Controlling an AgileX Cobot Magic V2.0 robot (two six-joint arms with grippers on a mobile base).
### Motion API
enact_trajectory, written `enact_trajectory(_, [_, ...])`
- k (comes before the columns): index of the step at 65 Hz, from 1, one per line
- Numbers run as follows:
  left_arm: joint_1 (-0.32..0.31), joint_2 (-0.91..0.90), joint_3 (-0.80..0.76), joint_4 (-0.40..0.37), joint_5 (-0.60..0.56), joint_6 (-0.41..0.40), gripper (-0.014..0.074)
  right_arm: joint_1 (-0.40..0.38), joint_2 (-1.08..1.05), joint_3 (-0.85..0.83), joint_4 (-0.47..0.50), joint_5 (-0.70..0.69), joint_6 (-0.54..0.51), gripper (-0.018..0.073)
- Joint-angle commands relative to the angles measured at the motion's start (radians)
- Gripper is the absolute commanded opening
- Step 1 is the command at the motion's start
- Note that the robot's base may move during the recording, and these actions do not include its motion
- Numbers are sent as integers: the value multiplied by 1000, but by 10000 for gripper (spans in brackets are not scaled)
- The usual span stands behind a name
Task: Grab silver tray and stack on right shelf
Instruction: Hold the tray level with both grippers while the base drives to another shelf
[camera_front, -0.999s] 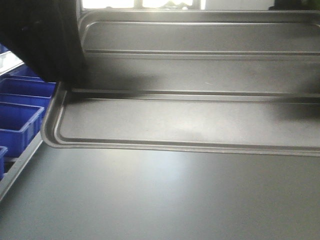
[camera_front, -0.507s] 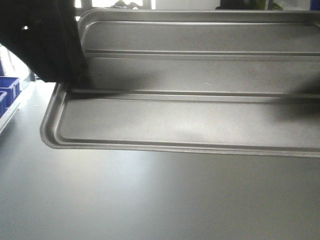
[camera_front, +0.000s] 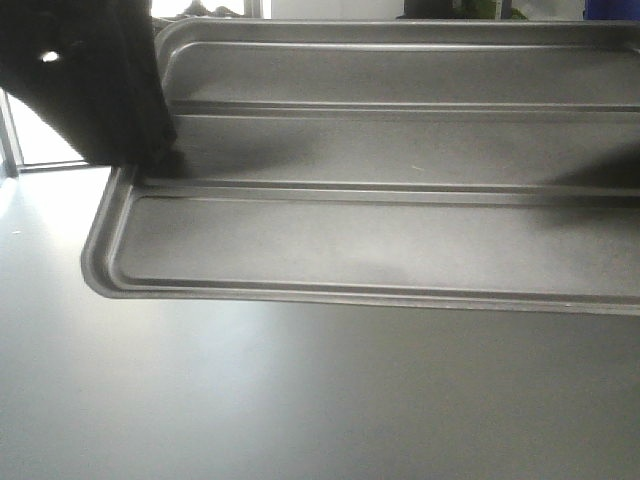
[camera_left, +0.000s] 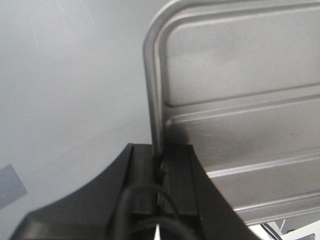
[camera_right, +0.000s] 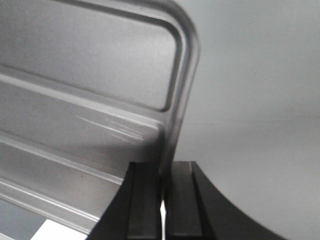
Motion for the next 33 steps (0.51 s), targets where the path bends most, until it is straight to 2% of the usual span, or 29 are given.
enact_trajectory(1, [-8, -32, -30, 46, 36, 26, -93, -1, -14, -27, -54, -38, -27, 57])
enact_trajectory(33, [-8, -32, -30, 46, 37, 26, -93, -1, -14, -27, -54, -38, -27, 57])
